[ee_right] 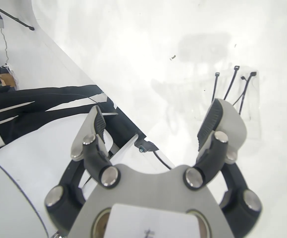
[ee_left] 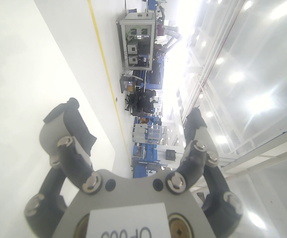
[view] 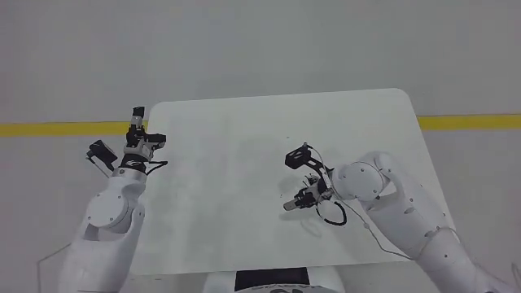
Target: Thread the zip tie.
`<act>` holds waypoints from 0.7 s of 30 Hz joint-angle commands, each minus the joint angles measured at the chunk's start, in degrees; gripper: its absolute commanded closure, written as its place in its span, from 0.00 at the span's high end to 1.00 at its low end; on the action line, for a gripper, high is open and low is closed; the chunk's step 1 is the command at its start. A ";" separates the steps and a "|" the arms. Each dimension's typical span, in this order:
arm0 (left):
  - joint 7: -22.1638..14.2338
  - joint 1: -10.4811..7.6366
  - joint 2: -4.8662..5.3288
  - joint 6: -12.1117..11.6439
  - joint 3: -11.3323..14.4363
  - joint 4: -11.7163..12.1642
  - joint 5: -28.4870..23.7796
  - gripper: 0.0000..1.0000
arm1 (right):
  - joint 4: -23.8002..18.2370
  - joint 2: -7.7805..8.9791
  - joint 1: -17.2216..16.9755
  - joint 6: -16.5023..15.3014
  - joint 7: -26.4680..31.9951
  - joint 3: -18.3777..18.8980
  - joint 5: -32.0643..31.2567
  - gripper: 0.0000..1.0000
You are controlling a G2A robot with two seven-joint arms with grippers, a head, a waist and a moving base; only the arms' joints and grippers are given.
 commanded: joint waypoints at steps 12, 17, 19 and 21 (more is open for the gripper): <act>0.00 0.00 0.00 0.00 0.00 0.00 0.00 1.00 | 0.92 0.39 1.16 0.76 -1.38 -1.94 -1.33 1.00; 0.00 0.00 0.00 0.00 0.00 0.00 0.00 1.00 | 1.01 0.38 0.99 2.16 -1.73 -3.41 -4.27 1.00; 0.00 0.00 0.00 0.00 0.00 0.00 0.00 1.00 | 0.90 0.38 0.99 2.07 -1.87 -3.44 -4.20 1.00; 0.00 0.00 0.00 0.00 0.00 0.00 0.00 1.00 | 0.90 0.38 0.99 2.07 -1.87 -3.44 -4.20 1.00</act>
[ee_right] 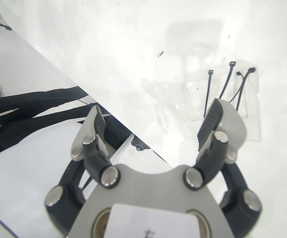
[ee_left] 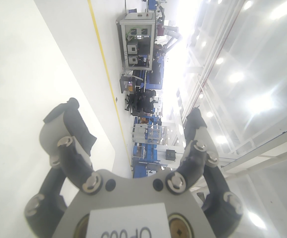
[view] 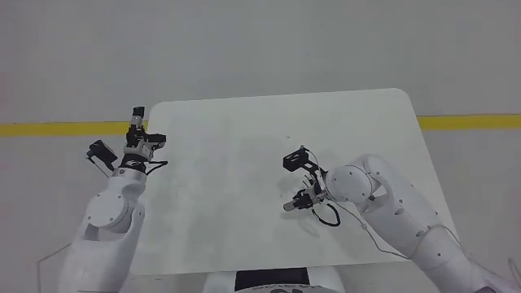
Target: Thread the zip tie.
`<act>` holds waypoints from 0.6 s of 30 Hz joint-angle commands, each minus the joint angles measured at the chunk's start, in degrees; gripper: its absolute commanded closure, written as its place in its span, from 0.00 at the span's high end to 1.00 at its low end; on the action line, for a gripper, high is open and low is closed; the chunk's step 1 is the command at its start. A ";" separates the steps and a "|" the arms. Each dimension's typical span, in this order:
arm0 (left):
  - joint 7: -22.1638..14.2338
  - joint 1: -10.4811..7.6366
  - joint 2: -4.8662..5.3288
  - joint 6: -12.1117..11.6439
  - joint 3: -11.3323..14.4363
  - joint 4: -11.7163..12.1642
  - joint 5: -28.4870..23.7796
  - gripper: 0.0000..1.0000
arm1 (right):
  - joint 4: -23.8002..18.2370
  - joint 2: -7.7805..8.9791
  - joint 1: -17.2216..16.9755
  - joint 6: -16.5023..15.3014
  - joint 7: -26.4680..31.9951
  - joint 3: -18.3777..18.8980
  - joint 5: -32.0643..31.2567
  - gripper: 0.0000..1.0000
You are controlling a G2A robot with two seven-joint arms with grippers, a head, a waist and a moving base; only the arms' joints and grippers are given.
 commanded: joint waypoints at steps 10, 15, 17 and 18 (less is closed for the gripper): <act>0.00 0.00 0.00 0.00 0.00 0.00 0.00 1.00 | 0.62 0.02 -0.53 1.77 -1.95 -0.55 -3.18 1.00; 0.00 0.00 0.00 0.00 0.00 0.00 0.00 1.00 | 0.40 -0.03 -0.72 1.77 -2.57 -0.48 -2.30 1.00; 0.00 0.00 0.00 0.00 0.00 0.00 0.00 1.00 | 0.40 -0.03 -0.72 1.77 -2.57 -0.48 -2.30 1.00; 0.00 0.00 0.00 0.00 0.00 0.00 0.00 1.00 | 0.40 -0.03 -0.72 1.77 -2.57 -0.48 -2.30 1.00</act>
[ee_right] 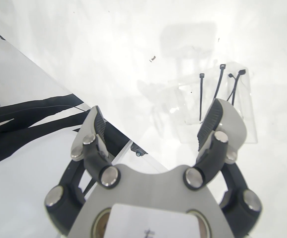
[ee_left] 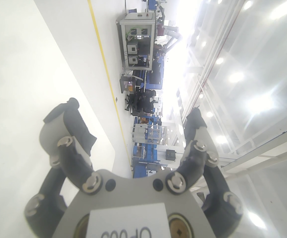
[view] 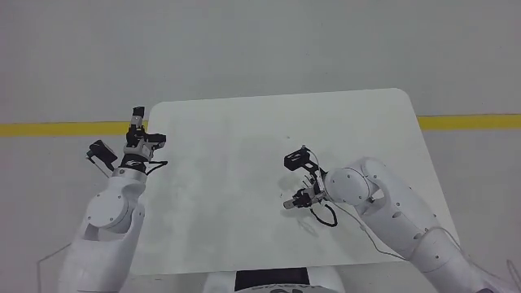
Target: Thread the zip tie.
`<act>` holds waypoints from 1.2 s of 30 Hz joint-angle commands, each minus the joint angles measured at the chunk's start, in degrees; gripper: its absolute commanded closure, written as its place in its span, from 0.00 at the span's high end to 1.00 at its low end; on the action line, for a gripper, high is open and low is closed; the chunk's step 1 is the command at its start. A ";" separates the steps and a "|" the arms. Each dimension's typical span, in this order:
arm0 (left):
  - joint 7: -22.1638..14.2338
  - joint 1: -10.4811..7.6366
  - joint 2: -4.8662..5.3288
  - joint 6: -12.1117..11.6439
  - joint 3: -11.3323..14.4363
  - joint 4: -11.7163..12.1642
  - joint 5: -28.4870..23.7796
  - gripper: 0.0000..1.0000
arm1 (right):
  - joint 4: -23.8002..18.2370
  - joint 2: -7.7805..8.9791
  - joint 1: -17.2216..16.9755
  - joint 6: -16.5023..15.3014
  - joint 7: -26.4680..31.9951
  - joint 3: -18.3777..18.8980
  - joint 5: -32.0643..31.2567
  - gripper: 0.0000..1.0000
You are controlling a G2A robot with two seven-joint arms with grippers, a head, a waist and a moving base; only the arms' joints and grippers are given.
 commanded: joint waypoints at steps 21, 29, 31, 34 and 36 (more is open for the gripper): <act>0.00 0.00 0.00 0.00 0.00 0.00 0.00 1.00 | 0.32 0.10 -0.73 0.34 -2.52 -0.08 -2.22 1.00; 0.00 0.00 0.00 0.00 0.00 0.00 0.00 1.00 | -0.95 0.61 -2.01 -0.37 -2.90 1.48 -2.84 1.00; 0.00 0.00 0.00 0.00 0.00 0.00 0.00 1.00 | -1.58 0.79 -2.34 -0.38 -2.66 2.04 -3.17 0.96; 0.00 0.00 0.00 0.00 0.00 0.00 0.00 1.00 | -2.49 1.05 -2.73 -0.37 -2.04 2.72 -4.04 0.50; 0.00 0.00 0.00 0.00 0.00 0.00 0.00 1.00 | -3.05 1.18 -2.95 -0.41 -1.89 3.05 -4.60 0.45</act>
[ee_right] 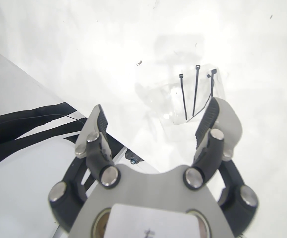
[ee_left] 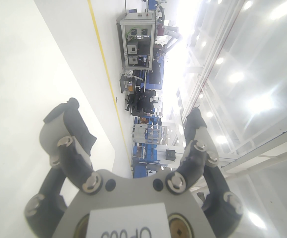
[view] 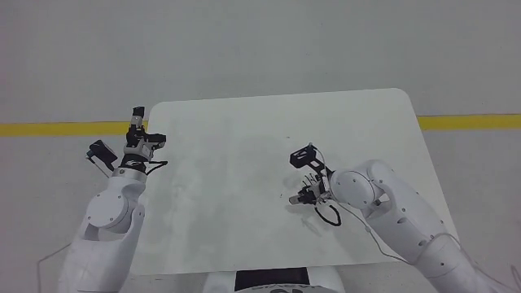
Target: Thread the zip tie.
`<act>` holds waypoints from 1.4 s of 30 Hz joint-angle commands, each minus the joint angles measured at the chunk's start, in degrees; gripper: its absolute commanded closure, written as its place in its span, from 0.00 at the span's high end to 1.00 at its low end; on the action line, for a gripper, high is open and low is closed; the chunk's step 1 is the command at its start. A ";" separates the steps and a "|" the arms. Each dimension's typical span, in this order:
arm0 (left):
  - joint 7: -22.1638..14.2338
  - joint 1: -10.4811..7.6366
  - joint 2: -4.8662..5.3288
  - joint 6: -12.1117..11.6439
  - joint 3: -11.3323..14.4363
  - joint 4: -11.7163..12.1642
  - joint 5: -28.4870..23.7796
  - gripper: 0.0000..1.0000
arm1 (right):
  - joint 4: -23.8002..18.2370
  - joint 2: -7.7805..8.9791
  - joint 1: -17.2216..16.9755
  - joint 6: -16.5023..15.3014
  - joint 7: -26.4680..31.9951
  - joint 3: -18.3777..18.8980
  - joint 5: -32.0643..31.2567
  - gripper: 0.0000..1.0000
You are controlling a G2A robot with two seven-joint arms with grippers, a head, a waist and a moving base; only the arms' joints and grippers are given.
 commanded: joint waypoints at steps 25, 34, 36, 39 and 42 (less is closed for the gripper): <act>0.00 0.00 0.00 0.00 0.00 0.00 0.00 1.00 | -0.24 0.28 -1.70 2.46 -1.19 -0.18 -6.71 0.26; 0.00 0.00 0.00 0.00 0.00 0.00 0.00 1.00 | 0.35 0.01 -2.20 3.70 -2.85 -0.68 -8.41 0.20; 0.00 0.00 0.00 0.00 0.00 0.00 0.00 1.00 | 0.69 -0.09 -2.13 3.45 -3.04 -0.82 -8.12 0.19; 0.00 0.00 0.00 0.00 0.00 0.00 0.00 1.00 | 1.02 -0.26 -1.96 3.11 -3.36 -1.14 -7.77 0.18; 0.00 0.00 0.00 0.00 0.00 0.00 0.00 1.00 | 1.39 -0.44 -1.68 2.85 -3.67 -1.52 -7.65 0.19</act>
